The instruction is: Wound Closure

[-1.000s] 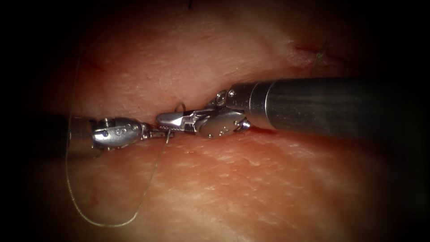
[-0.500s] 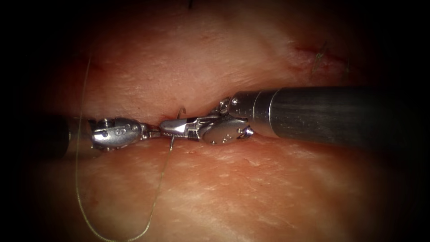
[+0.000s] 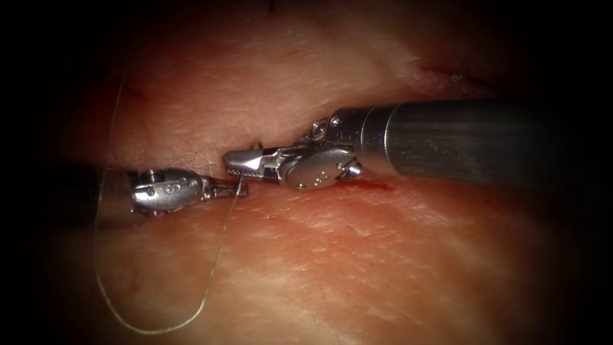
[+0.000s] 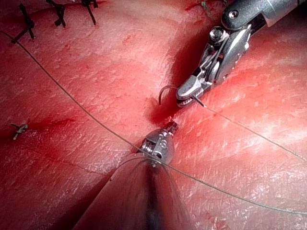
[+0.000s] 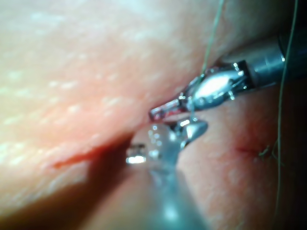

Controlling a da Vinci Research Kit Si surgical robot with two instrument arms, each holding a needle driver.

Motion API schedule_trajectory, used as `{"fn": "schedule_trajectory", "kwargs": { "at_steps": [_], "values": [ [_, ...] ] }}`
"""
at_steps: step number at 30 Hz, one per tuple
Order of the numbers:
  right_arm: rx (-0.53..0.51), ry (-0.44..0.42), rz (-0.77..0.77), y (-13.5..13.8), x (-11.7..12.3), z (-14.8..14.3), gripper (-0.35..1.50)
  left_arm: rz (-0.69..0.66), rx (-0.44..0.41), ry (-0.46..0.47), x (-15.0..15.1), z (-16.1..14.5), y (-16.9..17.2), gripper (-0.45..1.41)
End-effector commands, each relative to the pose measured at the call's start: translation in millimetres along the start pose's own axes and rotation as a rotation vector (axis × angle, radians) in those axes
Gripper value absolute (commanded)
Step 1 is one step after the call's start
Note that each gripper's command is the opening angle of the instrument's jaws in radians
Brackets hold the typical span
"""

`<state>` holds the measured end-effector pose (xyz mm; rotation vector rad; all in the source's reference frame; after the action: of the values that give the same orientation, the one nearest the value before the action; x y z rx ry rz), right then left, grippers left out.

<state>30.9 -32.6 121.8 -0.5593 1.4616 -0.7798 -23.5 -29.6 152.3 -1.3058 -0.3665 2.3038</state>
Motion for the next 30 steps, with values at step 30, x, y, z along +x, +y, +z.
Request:
{"fn": "schedule_trajectory", "kwargs": {
  "at_steps": [30],
  "values": [
    [-0.238, -0.051, 0.388, 3.5, -2.2, -1.2, -0.35, -0.001, 0.004, 0.0, -0.5, 1.5, 0.5, -0.37]
  ]
}}
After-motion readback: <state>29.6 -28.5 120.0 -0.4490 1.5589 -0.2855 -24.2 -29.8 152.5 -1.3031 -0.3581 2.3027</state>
